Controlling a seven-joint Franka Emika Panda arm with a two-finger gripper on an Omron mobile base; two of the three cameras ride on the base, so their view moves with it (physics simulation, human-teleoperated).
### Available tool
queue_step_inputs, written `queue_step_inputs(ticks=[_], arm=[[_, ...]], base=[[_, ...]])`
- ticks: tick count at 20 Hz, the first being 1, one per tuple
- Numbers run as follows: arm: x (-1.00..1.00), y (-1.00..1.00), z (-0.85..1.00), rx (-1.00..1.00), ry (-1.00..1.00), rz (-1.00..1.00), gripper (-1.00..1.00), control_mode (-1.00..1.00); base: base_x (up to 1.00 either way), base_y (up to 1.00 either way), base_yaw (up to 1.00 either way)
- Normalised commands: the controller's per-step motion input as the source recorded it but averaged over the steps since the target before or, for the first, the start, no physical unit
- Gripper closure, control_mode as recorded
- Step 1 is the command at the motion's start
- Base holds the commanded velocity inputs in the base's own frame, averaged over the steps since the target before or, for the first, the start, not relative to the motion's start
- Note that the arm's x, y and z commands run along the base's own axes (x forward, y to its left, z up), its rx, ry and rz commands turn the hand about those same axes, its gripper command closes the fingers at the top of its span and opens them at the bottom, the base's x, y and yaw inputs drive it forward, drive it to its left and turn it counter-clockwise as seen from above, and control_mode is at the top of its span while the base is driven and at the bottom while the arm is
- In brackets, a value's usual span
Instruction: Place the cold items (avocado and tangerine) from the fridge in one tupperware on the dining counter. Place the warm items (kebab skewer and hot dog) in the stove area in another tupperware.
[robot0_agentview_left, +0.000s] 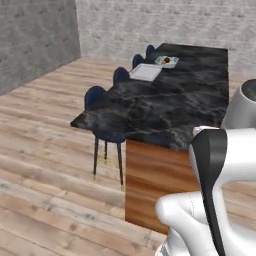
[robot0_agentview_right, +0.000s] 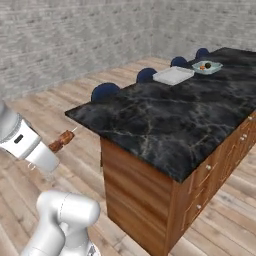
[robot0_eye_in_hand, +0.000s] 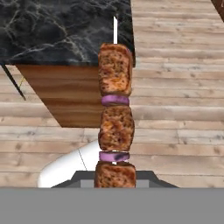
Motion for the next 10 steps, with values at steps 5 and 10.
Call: queue_step_inputs(ticks=[5, 10], arm=[[0.00, 0.00, 0.00, 0.00, 0.00, 0.00, 1.00, 1.00], [0.00, 0.00, 0.00, 0.00, 0.00, 0.00, 1.00, 1.00]], base=[[0.53, 1.00, -0.41], [0.48, 1.00, -0.40]])
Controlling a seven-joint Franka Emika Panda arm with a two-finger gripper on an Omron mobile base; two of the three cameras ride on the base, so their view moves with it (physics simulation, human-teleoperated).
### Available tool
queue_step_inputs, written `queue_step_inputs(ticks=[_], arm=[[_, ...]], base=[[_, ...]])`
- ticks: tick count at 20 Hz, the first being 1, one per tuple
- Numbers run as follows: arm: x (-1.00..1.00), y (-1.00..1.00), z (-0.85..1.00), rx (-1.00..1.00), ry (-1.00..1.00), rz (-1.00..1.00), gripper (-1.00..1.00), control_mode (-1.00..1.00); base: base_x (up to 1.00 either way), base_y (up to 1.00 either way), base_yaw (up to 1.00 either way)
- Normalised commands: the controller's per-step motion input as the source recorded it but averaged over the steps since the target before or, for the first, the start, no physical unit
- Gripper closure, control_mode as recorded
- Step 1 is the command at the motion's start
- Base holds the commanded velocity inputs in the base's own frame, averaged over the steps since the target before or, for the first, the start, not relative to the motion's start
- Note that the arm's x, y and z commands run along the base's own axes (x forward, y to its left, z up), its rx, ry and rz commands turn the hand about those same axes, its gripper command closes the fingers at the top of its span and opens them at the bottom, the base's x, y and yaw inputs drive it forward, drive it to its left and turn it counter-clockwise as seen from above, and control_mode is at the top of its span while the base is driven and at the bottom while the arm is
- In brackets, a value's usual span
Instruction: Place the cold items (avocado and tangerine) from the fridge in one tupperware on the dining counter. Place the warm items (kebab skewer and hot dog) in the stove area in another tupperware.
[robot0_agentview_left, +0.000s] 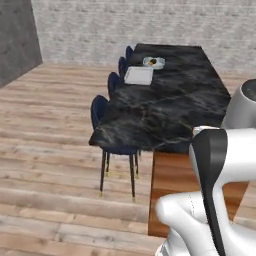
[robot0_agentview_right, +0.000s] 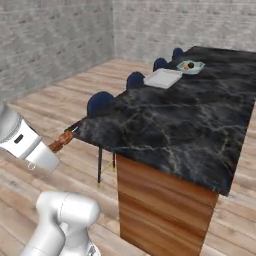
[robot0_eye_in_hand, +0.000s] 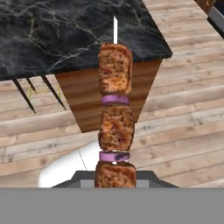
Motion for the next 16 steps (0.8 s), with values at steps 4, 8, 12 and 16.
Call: queue_step_inputs(ticks=[4, 8, 12, 16], arm=[[0.00, 0.00, 0.00, 0.00, 0.00, 0.00, 1.00, 1.00], [0.00, 0.00, 0.00, 0.00, 0.00, 0.00, 1.00, 1.00], [0.00, 0.00, 0.00, 0.00, 0.00, 0.00, 1.00, 1.00], [0.00, 0.00, 0.00, 0.00, 0.00, 0.00, 1.00, 1.00]], base=[[0.38, 1.00, -0.39], [0.35, 1.00, -0.39], [0.35, 1.00, -0.40], [0.37, 1.00, -0.42]])
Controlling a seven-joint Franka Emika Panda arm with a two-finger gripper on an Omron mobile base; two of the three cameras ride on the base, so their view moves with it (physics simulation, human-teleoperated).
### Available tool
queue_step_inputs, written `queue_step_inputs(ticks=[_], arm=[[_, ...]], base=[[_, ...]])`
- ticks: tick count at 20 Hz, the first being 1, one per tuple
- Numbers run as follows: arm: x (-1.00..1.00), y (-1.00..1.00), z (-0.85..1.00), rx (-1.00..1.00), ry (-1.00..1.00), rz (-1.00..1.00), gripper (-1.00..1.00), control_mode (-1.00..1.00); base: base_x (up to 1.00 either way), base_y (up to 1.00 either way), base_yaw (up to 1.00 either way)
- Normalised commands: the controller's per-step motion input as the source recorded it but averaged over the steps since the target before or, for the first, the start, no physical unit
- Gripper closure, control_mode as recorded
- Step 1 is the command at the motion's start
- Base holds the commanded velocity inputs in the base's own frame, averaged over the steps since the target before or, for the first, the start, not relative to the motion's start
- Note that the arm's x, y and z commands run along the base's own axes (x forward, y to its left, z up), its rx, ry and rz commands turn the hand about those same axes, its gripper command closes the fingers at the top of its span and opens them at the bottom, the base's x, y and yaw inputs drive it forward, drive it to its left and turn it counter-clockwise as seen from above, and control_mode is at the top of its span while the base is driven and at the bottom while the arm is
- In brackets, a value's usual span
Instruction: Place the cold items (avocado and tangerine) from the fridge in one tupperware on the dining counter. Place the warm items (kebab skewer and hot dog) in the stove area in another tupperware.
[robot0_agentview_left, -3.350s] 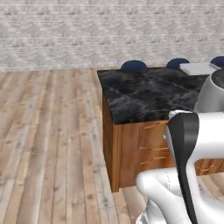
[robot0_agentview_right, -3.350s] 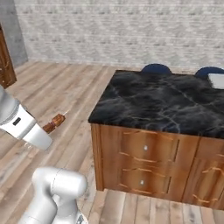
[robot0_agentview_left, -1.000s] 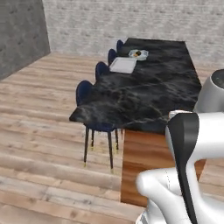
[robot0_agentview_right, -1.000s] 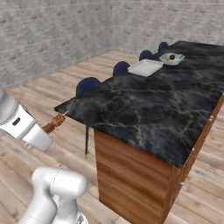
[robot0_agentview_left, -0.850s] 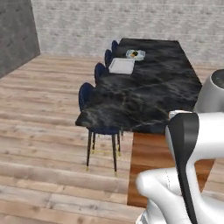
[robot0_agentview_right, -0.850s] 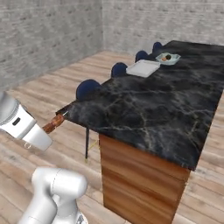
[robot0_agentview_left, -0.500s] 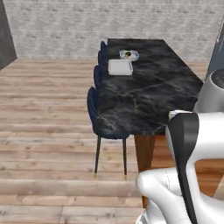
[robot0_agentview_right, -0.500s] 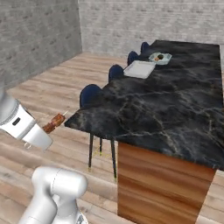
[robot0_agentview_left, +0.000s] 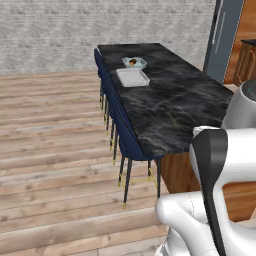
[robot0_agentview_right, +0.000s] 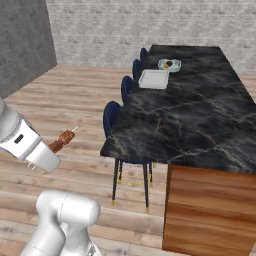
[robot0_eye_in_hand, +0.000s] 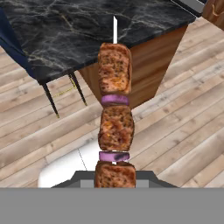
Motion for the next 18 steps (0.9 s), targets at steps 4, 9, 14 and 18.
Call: queue_step_inputs(ticks=[4, 9, 14, 18], arm=[[0.00, 0.00, 0.00, 0.00, 0.00, 0.00, 1.00, 1.00], [0.00, 0.00, 0.00, 0.00, 0.00, 0.00, 1.00, 1.00], [0.00, 0.00, 0.00, 0.00, 0.00, 0.00, 1.00, 1.00], [0.00, 0.00, 0.00, 0.00, 0.00, 0.00, 1.00, 1.00]], base=[[0.38, 1.00, -0.43], [0.41, 1.00, -0.45], [0.45, 1.00, -0.47], [0.47, 1.00, -0.47]])
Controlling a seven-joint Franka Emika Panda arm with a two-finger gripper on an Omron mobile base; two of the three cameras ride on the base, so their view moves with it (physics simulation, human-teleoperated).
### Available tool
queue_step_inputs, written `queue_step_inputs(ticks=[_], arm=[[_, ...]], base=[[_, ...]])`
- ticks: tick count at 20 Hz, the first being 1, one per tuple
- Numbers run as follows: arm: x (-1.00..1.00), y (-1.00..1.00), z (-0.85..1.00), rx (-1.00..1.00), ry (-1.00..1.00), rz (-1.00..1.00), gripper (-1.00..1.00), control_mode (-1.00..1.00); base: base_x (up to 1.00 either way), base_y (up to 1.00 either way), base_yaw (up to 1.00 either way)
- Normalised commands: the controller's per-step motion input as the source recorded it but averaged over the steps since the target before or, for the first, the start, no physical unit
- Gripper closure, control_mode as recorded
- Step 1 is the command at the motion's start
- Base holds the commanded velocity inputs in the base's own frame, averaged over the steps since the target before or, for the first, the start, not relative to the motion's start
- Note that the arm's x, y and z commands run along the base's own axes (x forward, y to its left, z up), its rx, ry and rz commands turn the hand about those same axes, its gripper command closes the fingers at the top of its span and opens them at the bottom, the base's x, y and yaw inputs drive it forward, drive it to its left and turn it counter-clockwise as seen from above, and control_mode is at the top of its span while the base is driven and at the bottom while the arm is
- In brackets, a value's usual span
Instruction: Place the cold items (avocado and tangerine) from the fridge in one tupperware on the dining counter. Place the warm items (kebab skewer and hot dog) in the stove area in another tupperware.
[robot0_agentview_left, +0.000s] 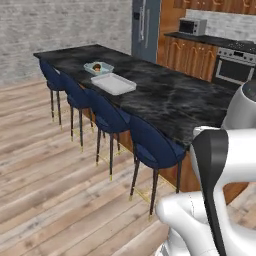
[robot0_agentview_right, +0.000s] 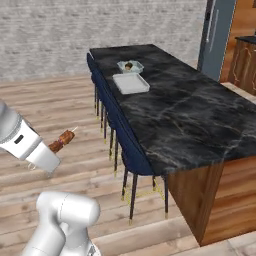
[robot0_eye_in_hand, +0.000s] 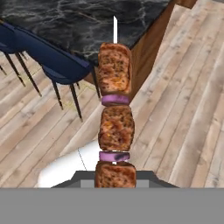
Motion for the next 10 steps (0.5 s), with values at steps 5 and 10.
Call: queue_step_inputs(ticks=[5, 10], arm=[[0.00, 0.00, 0.00, 0.00, 0.00, 0.00, 1.00, 1.00], [0.00, 0.00, 0.00, 0.00, 0.00, 0.00, 1.00, 1.00]], base=[[0.48, 1.00, -0.48], [0.48, 1.00, -0.47]])
